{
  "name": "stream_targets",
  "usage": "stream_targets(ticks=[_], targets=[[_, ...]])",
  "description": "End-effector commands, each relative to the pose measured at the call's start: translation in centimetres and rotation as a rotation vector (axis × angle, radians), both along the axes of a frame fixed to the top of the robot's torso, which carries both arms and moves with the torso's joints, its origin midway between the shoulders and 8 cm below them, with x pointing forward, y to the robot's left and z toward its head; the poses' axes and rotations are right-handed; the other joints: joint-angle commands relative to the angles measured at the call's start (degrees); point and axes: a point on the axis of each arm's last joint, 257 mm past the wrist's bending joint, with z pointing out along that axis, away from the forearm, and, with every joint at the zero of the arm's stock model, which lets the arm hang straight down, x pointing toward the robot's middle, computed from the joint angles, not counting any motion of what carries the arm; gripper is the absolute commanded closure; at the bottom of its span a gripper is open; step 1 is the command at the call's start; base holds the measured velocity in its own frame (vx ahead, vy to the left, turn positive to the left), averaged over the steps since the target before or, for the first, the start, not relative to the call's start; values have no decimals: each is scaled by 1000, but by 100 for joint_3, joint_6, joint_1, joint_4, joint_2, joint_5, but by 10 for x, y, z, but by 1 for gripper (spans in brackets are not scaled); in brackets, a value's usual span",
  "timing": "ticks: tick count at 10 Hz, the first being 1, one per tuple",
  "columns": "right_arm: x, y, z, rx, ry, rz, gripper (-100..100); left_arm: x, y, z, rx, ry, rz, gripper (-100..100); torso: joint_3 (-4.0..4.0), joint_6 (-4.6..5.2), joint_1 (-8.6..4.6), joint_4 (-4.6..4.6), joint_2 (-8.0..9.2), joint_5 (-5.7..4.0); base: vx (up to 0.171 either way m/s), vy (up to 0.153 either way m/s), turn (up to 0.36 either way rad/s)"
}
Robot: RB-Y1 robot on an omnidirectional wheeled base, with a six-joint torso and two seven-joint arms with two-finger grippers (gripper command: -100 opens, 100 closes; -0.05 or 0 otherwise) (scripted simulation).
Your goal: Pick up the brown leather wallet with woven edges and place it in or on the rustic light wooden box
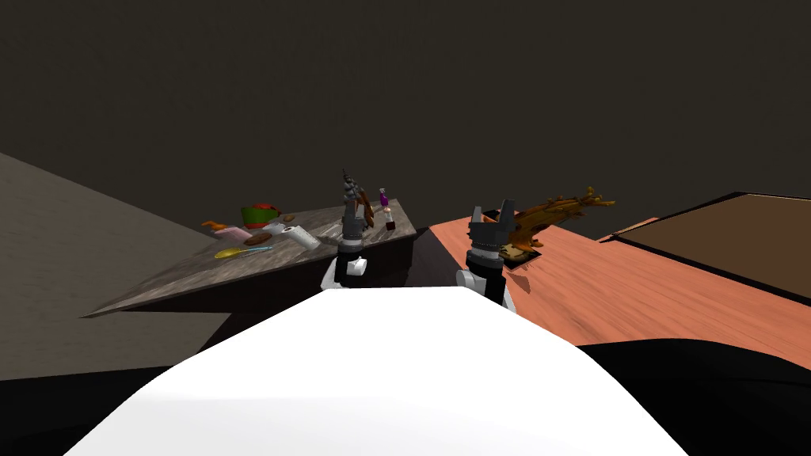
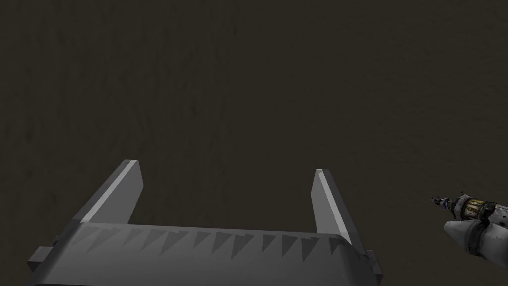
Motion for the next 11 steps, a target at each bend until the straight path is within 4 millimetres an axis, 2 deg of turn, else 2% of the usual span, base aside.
stream_targets(ticks=[1,2,3,4,5,6,7,9,10,11], targets=[[0,0,0,0,0,0,0,10,-17,-4,40,-2,-35,-100,0,0,0,0,0,0,29,37,-46],[0,0,0,0,0,0,0,18,-31,-6,71,-9,-60,-100,-2,0,4,-1,-3,0,33,46,-62],[0,0,0,0,0,0,0,22,-32,-8,73,-5,-62,-100,-3,-1,7,-1,-4,1,22,38,-22],[0,0,0,0,0,0,0,29,-46,-11,107,-9,-85,-100,-1,-2,5,-1,0,1,19,41,-34],[0,0,0,0,0,0,0,31,-46,-13,109,-5,-85,-100,0,-1,6,0,0,1,14,32,-24],[0,0,0,0,0,0,0,38,-61,-16,147,-13,-108,-100,1,-2,3,0,3,1,15,31,-40],[0,0,0,0,0,0,0,40,-61,-20,148,-4,-107,-100,2,-1,1,1,3,0,17,29,-26],[0,0,0,0,0,0,0,51,-90,-27,231,-21,-150,-100,0,-1,3,0,0,1,26,48,-64],[0,0,0,0,0,0,0,57,-89,-35,236,-2,-148,-100,-1,-1,9,-1,-2,2,21,46,-27],[0,0,0,0,0,0,0,58,-104,-35,279,-21,-169,-100,0,-3,7,-1,1,2,9,43,-40]])
